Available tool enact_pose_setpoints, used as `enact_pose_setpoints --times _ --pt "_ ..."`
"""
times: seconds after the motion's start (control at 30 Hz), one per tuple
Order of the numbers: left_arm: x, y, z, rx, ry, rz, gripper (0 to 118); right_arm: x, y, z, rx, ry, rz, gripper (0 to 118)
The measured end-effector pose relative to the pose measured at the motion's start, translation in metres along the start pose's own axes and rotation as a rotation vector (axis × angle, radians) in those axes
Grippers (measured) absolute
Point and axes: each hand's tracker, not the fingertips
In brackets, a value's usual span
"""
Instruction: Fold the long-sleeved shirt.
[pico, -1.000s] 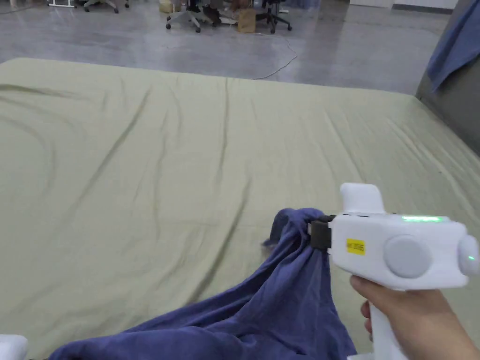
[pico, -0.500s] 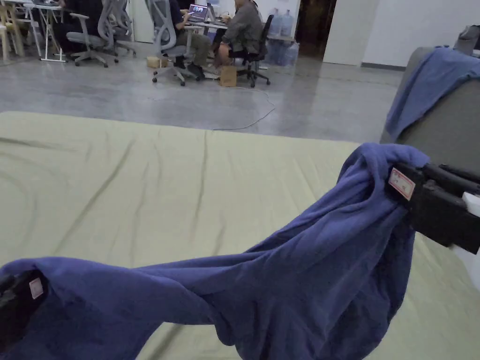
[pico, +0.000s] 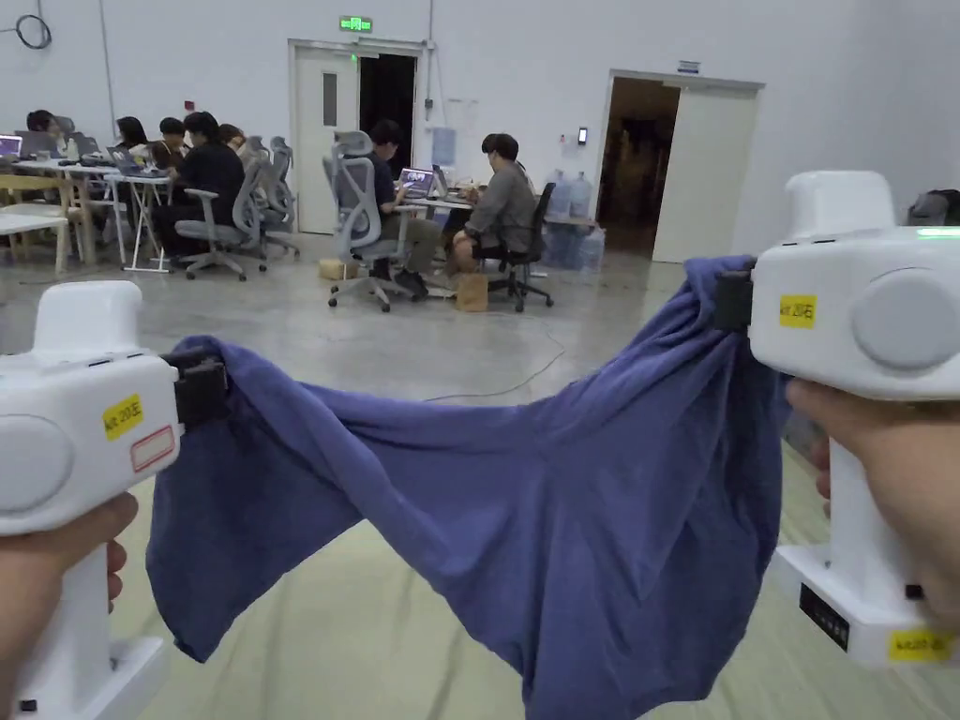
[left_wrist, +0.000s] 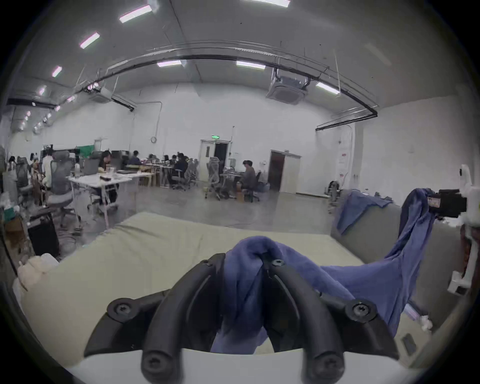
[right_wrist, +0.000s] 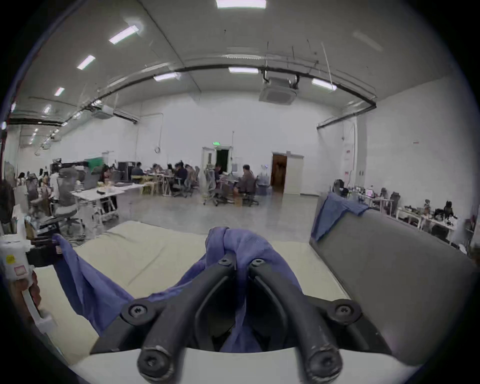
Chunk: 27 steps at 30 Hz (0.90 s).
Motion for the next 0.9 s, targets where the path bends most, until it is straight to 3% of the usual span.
enact_pose_setpoints --times 0.23,0.5,0.6,0.67,0.9 --pt "-0.008 -0.024 -0.095 -0.063 0.062 -0.011 24 -0.015 -0.031 -0.132 -0.196 -0.003 -0.016 2" --pt "-0.016 -0.164 -0.171 -0.292 0.130 -0.266 24 -0.043 -0.201 -0.226 -0.473 0.002 0.033 2" --pt "-0.022 -0.230 -0.169 -0.416 0.105 -0.290 24 -0.050 -0.277 -0.229 -0.622 -0.035 0.068 2" --pt "-0.025 -0.264 -0.153 -0.457 0.077 -0.316 24 -0.046 -0.316 -0.216 -0.673 -0.011 0.030 2" --pt "-0.030 -0.308 -0.039 -0.436 -0.016 -0.417 24 -0.016 -0.360 -0.118 -0.675 0.057 0.002 2"
